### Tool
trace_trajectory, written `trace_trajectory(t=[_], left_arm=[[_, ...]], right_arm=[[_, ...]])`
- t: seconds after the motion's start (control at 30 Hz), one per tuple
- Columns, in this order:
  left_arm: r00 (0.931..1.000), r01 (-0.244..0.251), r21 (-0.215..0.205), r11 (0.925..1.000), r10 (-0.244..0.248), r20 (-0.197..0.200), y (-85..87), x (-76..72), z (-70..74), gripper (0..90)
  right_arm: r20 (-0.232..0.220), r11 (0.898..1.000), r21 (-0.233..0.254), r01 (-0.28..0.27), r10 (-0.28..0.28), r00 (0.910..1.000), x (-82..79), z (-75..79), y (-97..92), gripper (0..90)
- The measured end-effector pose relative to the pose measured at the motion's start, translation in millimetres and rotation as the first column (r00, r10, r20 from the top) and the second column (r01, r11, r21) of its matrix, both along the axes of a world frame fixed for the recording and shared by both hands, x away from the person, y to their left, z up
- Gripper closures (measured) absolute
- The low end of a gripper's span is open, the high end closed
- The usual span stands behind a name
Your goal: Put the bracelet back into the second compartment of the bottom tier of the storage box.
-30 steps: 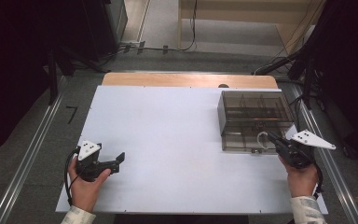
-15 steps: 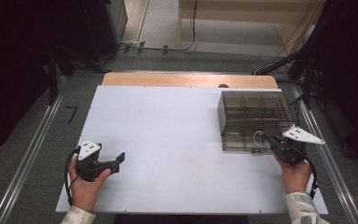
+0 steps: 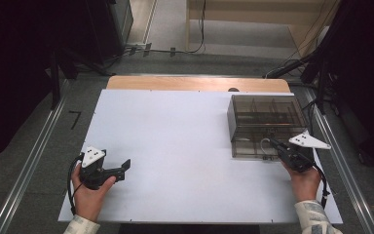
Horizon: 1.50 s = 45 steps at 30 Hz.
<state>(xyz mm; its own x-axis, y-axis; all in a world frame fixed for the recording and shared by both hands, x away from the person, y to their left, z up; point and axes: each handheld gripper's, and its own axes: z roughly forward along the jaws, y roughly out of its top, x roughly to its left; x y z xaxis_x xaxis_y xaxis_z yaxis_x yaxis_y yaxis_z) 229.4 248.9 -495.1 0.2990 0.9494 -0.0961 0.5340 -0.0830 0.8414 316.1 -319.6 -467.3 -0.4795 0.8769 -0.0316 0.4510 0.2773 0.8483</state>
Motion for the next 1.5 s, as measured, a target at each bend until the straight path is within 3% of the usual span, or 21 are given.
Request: trace_trajectory(t=[0.4, 0.6, 0.67, 0.77, 0.9, 1.2, 1.5], left_arm=[[1.0, 0.002, 0.001, 1.0, -0.002, -0.001, 0.1, 0.0, 0.0, 4.4], [1.0, 0.002, -0.002, 1.0, -0.002, -0.001, 0.2, -0.2, 0.2, 4.4], [1.0, 0.002, -0.001, 1.0, -0.002, 0.0, 0.3, -0.4, 0.3, 4.4], [1.0, 0.004, 0.001, 1.0, -0.004, -0.002, 0.4, -0.3, 0.2, 4.5], [1.0, 0.005, 0.002, 1.0, -0.005, -0.001, 0.4, -0.4, 0.4, 4.5], [1.0, 0.004, 0.002, 1.0, -0.004, -0.001, 0.3, -0.3, 0.3, 4.4], [1.0, 0.002, 0.0, 1.0, -0.002, 0.001, 0.3, -0.5, 0.4, 4.4]], right_arm=[[-0.025, 1.0, -0.005, 0.022, -0.022, 0.9994, 1.8, -4.2, -2.5, 81.8], [-0.05, 0.999, 0.014, 0.033, -0.032, 0.9982, 1.1, -4.2, -4.3, 60.5], [-0.064, 0.999, 0.02, 0.037, -0.036, 0.9973, 0.5, -4.3, -4.9, 47.2], [-0.087, 0.999, 0.03, 0.044, -0.041, 0.9953, -0.3, -4.7, -6.3, 34.3], [-0.095, 0.998, 0.039, 0.057, -0.053, 0.994, -0.5, -4.3, -8.8, 26.0], [-0.098, 0.996, 0.047, 0.072, -0.067, 0.9929, 0.0, -4.5, -8.0, 16.2], [-0.068, 0.996, 0.036, 0.082, -0.08, 0.9945, -2.4, -3.8, -6.7, 13.4]])
